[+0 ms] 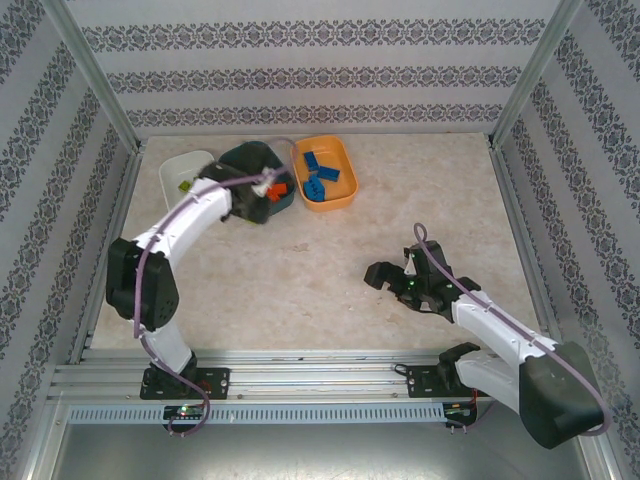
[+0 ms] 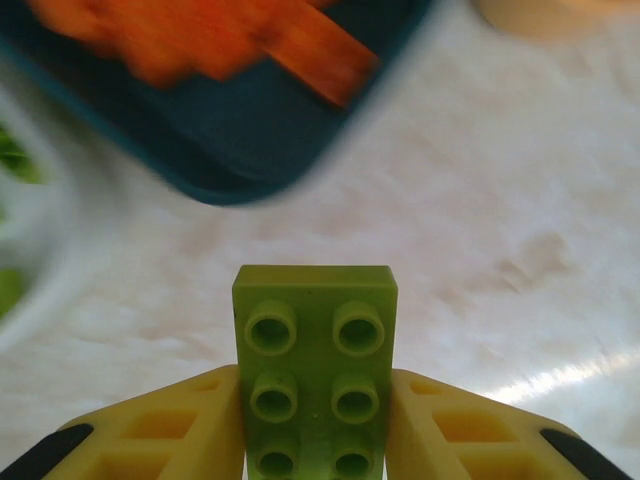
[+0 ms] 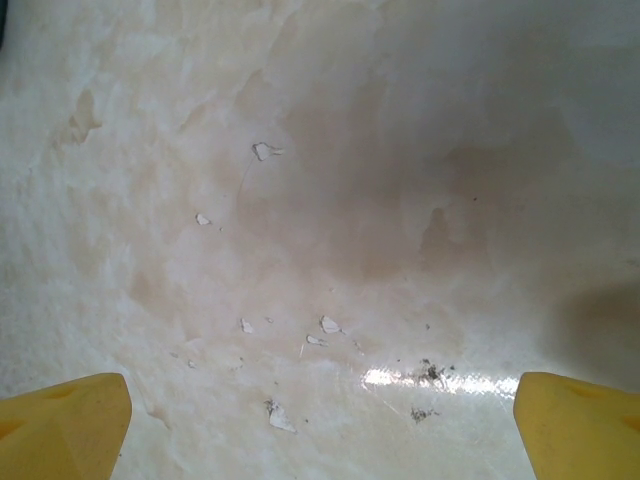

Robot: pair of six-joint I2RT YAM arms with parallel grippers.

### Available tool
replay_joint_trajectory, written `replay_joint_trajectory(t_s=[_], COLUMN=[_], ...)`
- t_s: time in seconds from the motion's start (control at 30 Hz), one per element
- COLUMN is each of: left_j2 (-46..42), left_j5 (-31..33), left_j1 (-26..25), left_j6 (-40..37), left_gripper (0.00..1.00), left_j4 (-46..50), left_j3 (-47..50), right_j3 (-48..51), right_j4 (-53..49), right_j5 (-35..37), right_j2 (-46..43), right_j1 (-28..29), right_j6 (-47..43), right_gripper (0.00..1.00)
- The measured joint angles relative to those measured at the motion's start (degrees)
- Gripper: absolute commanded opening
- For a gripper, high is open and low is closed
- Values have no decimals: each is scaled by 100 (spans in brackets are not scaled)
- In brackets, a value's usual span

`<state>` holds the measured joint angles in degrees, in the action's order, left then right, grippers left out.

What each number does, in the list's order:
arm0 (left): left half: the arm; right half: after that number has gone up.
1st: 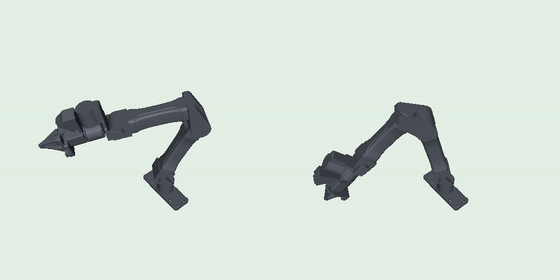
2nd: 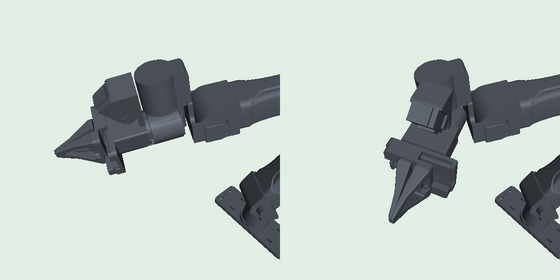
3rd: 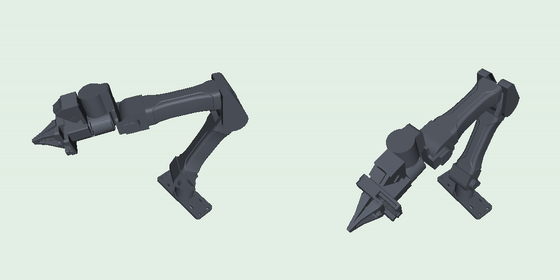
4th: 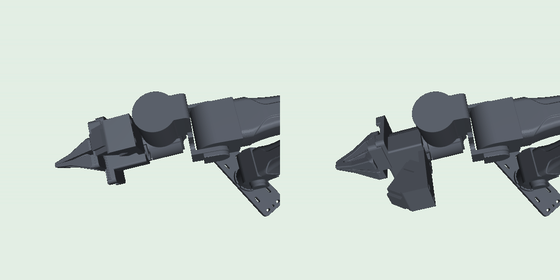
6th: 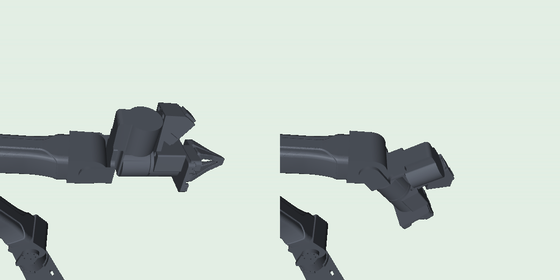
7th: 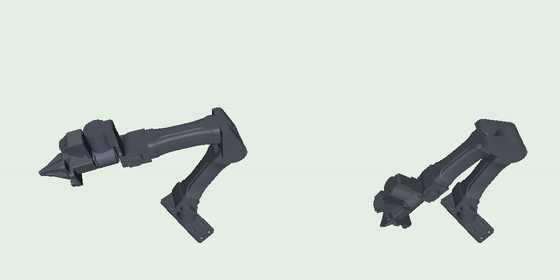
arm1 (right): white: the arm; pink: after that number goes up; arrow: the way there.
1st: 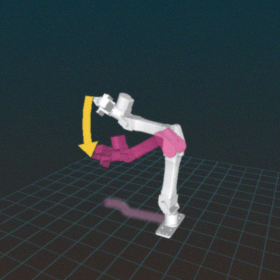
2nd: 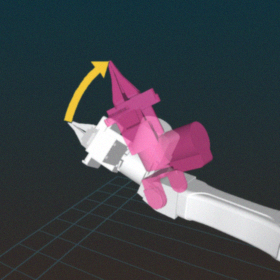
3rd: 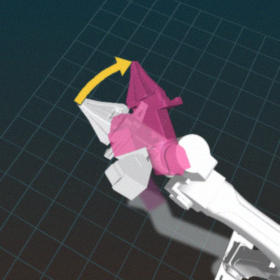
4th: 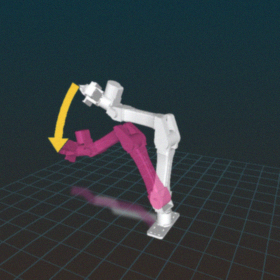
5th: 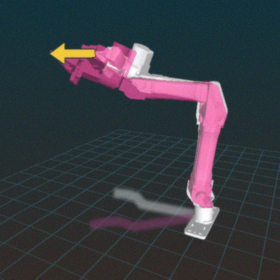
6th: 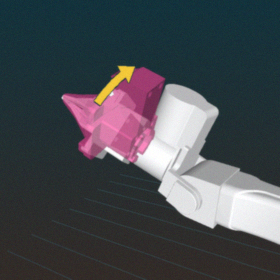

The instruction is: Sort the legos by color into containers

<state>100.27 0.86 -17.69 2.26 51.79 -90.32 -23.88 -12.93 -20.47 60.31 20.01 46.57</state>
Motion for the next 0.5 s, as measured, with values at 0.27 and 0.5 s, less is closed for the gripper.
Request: replay_joint_trajectory(t_s=[0.27, 0.5], left_j2=[723, 1996], left_j5=[-341, -363], left_j1=[1696, 2269], left_j6=[146, 164], left_gripper=[38, 38], left_j4=[-15, -37], left_j3=[-1064, -2092], right_j3=[-208, -516], right_j4=[184, -68], right_j5=[-94, -122], right_j2=[798, 1263], right_j1=[0, -15], right_j6=[-24, -20], right_gripper=[98, 98])
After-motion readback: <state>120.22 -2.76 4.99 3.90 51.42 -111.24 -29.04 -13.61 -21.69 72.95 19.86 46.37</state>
